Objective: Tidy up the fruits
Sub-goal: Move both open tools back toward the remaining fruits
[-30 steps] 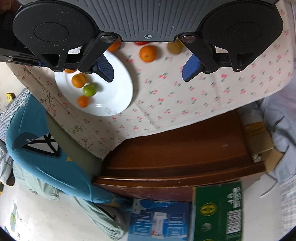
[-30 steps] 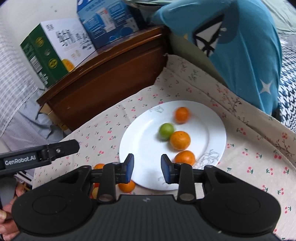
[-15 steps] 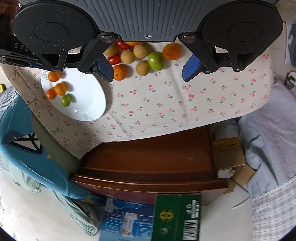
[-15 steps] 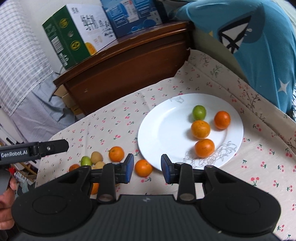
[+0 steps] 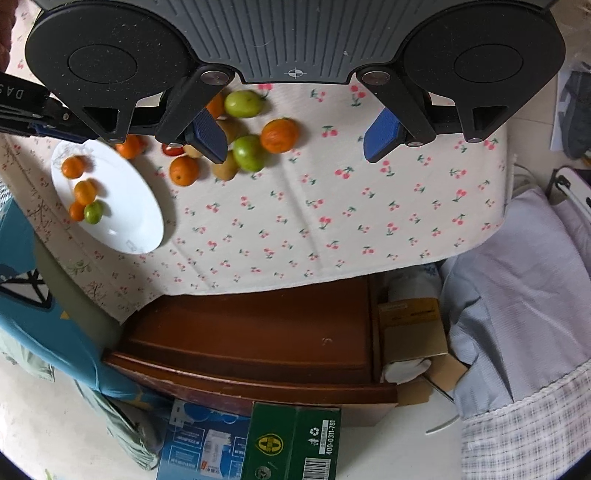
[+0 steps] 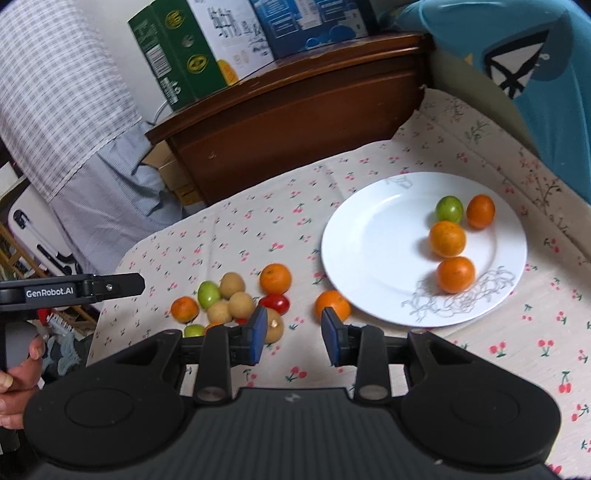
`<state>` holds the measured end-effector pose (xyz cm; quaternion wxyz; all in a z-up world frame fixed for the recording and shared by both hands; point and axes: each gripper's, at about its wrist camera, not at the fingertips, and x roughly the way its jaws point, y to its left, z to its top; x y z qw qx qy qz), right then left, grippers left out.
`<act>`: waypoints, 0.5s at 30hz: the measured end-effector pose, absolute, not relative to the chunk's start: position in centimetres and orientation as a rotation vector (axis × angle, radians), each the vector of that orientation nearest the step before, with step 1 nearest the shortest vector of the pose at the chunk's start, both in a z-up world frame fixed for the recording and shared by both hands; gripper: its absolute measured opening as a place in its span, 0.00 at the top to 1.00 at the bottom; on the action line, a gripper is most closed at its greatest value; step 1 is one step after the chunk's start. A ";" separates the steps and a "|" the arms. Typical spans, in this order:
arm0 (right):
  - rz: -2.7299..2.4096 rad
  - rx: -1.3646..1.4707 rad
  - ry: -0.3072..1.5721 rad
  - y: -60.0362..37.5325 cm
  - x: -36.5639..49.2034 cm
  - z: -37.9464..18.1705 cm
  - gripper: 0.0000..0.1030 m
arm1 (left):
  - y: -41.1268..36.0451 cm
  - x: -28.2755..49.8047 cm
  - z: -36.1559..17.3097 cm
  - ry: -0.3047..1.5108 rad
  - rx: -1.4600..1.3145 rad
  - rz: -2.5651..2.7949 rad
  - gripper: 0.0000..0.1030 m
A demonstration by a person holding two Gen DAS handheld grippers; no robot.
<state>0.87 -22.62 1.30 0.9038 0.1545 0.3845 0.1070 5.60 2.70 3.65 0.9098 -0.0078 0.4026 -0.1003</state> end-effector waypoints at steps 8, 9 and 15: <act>0.258 0.312 0.821 -21.5 1.1 0.4 0.67 | 2.9 5.6 2.0 0.857 0.010 -0.207 0.21; 0.262 0.314 0.821 -21.4 1.2 0.3 0.67 | 3.0 5.7 1.7 0.862 0.011 -0.209 0.21; 0.275 0.338 0.833 -20.9 1.9 -0.6 0.67 | 3.0 6.2 0.3 0.881 -0.007 -0.226 0.23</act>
